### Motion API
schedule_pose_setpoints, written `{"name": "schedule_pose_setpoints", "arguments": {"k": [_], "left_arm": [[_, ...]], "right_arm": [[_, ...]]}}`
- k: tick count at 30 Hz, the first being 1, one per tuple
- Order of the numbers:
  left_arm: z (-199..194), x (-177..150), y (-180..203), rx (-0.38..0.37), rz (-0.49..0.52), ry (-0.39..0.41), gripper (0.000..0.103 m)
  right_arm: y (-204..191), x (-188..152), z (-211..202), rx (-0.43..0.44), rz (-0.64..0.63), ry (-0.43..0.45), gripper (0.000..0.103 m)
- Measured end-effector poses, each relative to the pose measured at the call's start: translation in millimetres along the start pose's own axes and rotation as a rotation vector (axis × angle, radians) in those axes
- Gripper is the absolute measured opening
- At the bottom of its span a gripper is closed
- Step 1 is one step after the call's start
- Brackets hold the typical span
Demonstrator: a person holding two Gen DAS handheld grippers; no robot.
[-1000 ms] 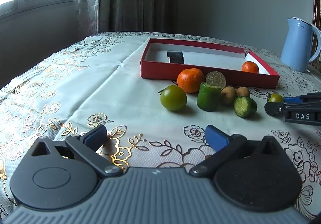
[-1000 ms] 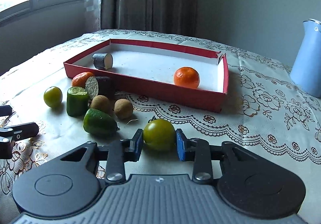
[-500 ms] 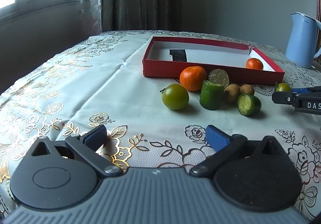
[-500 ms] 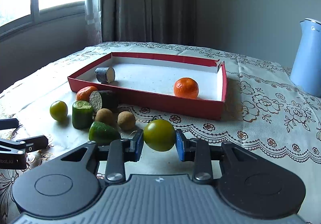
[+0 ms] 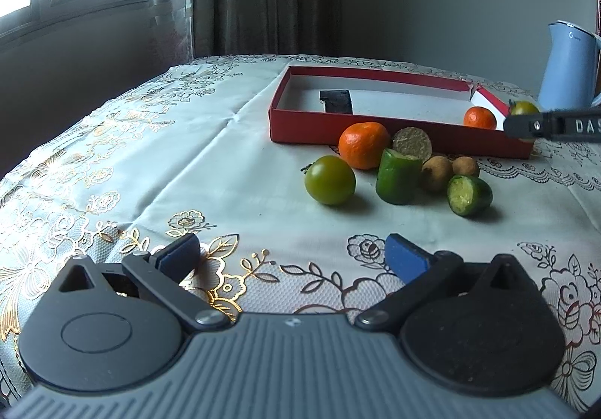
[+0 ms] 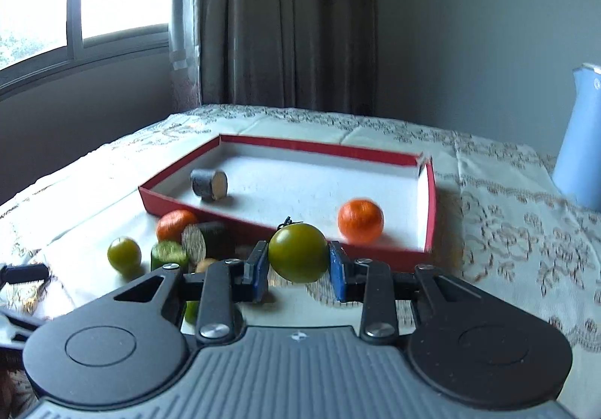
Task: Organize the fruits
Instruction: 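Carry the green tomato into the red box and open the right gripper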
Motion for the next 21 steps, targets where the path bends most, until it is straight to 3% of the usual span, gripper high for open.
{"name": "schedule_pose_setpoints", "arguments": {"k": [9,21], "left_arm": [[0,0,-1,-0.003,-0.002,-0.001,0.103],[0,0,-3,-0.014,-0.012,-0.005,0.103]], "right_arm": [[3,50,50,0.001,0.050,-0.037,0.033],[-6,57,114,-0.098,0.012,-0.107,0.033]]}}
Point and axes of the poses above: each gripper's, at about its wrist camera, not at the fingertips, and z roughly the way its jaws point, y to its right, x to its top, the point moved 4 cm from there along z, roughly the way its jaws point, and after that the axes turned 4 degrees about -x, right-handed, at the moved point
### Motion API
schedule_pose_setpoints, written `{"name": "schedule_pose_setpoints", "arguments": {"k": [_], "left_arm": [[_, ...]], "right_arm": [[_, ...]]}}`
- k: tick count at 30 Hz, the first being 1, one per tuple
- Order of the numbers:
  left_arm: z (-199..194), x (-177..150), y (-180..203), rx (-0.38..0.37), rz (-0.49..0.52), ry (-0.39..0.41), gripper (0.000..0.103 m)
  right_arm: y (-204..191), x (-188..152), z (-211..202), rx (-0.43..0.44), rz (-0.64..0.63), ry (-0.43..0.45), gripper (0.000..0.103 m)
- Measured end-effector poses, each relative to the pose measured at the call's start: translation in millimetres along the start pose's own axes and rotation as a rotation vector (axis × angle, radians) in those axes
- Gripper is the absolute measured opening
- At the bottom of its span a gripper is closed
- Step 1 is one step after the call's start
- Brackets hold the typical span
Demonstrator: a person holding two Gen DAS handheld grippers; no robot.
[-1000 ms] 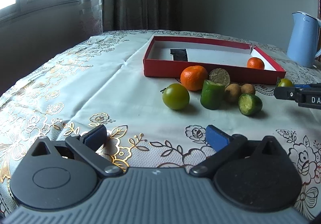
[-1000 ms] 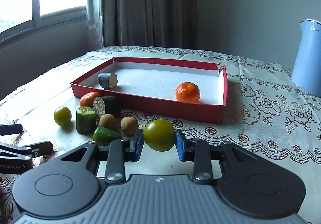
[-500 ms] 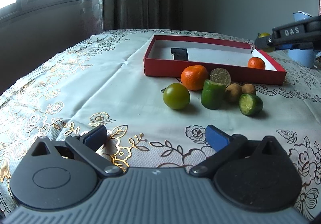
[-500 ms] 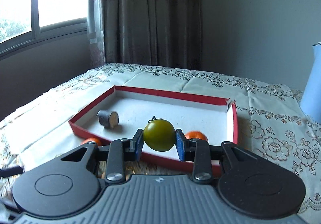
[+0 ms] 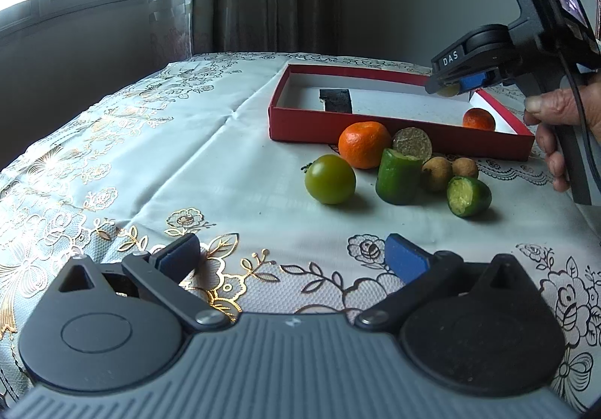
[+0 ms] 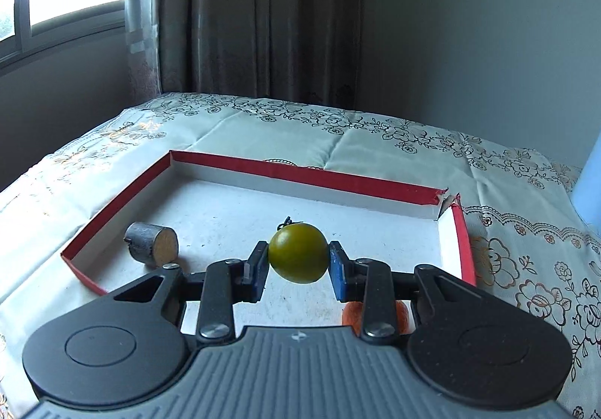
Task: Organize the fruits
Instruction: 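Carry the green tomato into the red box and open the right gripper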
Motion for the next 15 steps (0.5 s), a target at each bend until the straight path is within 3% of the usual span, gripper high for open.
{"name": "schedule_pose_setpoints", "arguments": {"k": [15], "left_arm": [[0,0,0,-0.003,-0.003,-0.001,0.103]], "right_arm": [[-4,0,23,-0.038,-0.016,-0.039,0.033]]}}
Point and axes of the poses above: each gripper's, at about its wrist camera, not at the fingertips, and z roughly the way its jaws point, y to its right, x to its top, the point moved 4 cm from there along z, roughly the way its jaws point, and after that the axes turned 4 degrees about -x, right-handed, at the moved point
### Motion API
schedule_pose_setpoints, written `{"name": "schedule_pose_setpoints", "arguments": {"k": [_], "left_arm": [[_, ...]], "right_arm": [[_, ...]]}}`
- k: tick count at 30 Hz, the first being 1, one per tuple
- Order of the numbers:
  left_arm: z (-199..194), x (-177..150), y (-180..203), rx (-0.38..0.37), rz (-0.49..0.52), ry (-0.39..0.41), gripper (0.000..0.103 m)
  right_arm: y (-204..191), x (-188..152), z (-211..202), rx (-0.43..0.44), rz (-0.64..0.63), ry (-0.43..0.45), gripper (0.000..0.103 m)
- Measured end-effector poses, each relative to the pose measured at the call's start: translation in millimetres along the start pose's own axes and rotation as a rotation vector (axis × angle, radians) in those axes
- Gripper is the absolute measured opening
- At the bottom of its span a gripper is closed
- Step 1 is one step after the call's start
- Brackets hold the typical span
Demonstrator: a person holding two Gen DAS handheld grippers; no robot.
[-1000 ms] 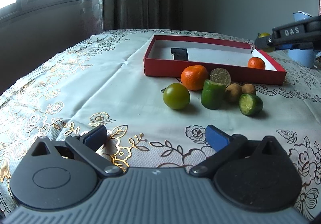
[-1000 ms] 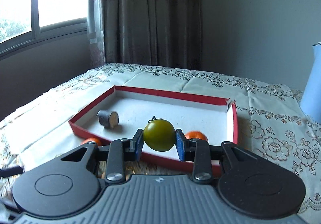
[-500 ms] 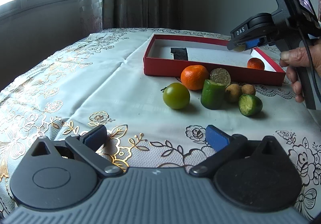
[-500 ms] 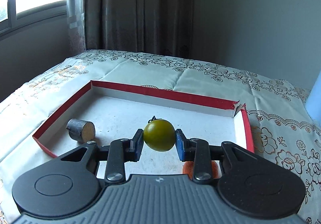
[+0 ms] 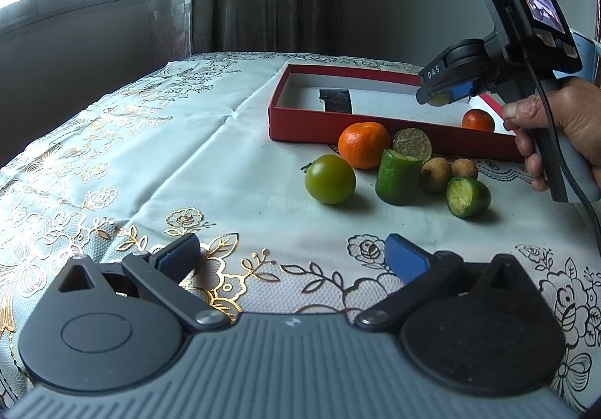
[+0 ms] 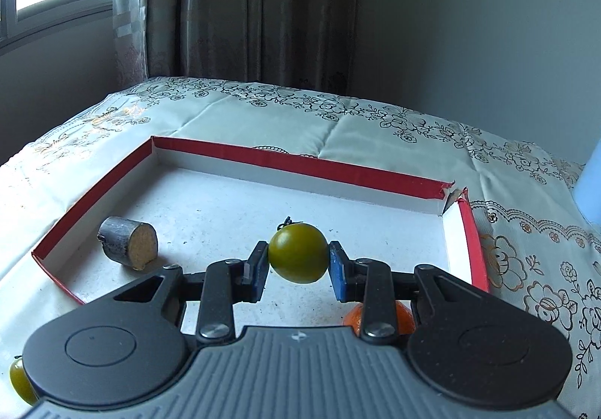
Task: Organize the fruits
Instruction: 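Carry the green tomato into the red box and open the right gripper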
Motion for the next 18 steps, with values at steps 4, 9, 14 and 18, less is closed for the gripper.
{"name": "schedule_pose_setpoints", "arguments": {"k": [4,9,14,18], "left_arm": [[0.0,0.0,0.0,0.000,0.000,0.000,0.103],[-0.1,-0.1,-0.1,0.000,0.000,0.000,0.103],[-0.1,-0.2,-0.2,0.000,0.000,0.000,0.103],[-0.4,-0.8,-0.4,0.003,0.002,0.000,0.103]], "right_arm": [[-0.6,-1.6,4.2,-0.006,-0.002,-0.005,0.033],[1.1,-5.6,9.4,-0.006,0.002,-0.013,0.034],[3.9,-8.3,10.0,-0.001,0.009,-0.019,0.036],[8.8,-6.5,2.9,-0.005,0.028,0.005,0.062]]}}
Point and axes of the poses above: each gripper's, at about its wrist camera, not at the fingertips, and z roughly the way its jaws point, y to its right, x to its top, the point moved 4 cm from there along z, roughly the way its jaws point, and after that the axes turned 4 degrees about -x, right-handed, at the moved point
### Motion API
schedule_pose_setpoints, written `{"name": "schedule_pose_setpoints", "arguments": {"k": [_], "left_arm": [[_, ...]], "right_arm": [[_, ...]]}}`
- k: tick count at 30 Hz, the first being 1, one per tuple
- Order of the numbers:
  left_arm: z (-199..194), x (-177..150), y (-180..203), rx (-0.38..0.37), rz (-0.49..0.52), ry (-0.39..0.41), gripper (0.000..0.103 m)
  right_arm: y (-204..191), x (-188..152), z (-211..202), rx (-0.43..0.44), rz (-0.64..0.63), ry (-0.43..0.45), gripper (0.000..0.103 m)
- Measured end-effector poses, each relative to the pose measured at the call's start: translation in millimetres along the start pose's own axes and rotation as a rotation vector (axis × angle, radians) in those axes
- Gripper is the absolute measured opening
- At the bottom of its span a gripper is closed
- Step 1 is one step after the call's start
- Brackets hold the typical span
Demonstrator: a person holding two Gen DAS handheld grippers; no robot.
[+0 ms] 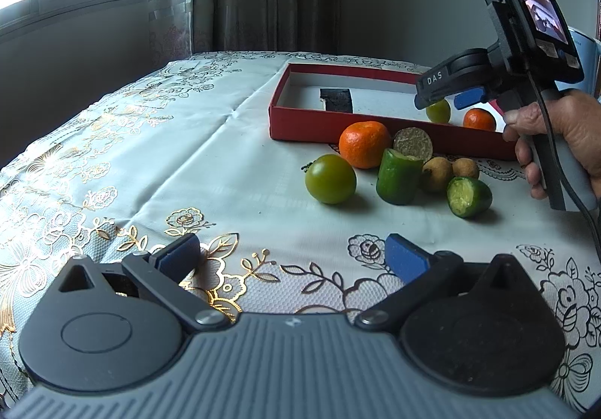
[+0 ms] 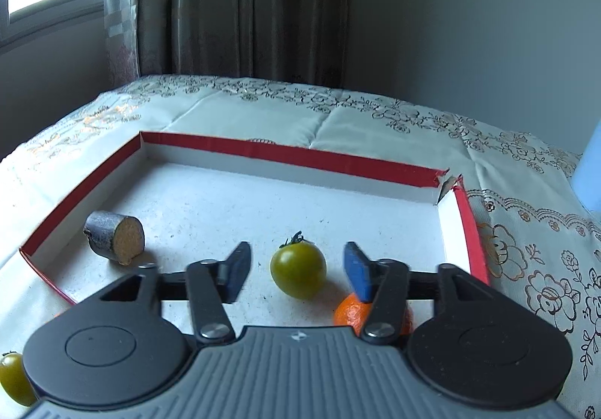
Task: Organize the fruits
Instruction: 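Carry the green tomato into the red box and open the right gripper, then move the left gripper toward the green tomato beside the mandarin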
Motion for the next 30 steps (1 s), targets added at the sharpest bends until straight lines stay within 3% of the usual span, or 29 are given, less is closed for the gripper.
{"name": "schedule_pose_setpoints", "arguments": {"k": [9,12,14,21,25,30], "left_arm": [[0,-1,0,0.004,0.001,0.001,0.103],[0,0,1,0.006,0.001,0.002,0.103],[0,0,1,0.005,0.000,0.002,0.103],[-1,0,2,0.015,0.008,0.007,0.103],[-5,3,3,0.054,0.008,0.028,0.103],[-13,24,7,0.035,0.018,0.075,0.103]], "right_arm": [[25,-9,-58,0.040,0.028,0.086,0.063],[42,-27,-82,0.048,0.044,0.105,0.077],[55,-44,-96,0.051,0.065,0.111,0.079],[87,-104,-106,-0.008,0.068,0.031,0.079],[96,-108,-100,0.012,0.125,0.009,0.080],[96,-110,-96,0.020,0.134,-0.021,0.082]]}}
Point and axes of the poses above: each gripper's, at about its wrist camera, not at the fingertips, and z roughly the way its jaws point, y to its right, x to its top, the point moved 4 cm from there along z, roughly the way its jaws point, and after that the axes turned 4 degrees about -x, right-handed, at the moved point
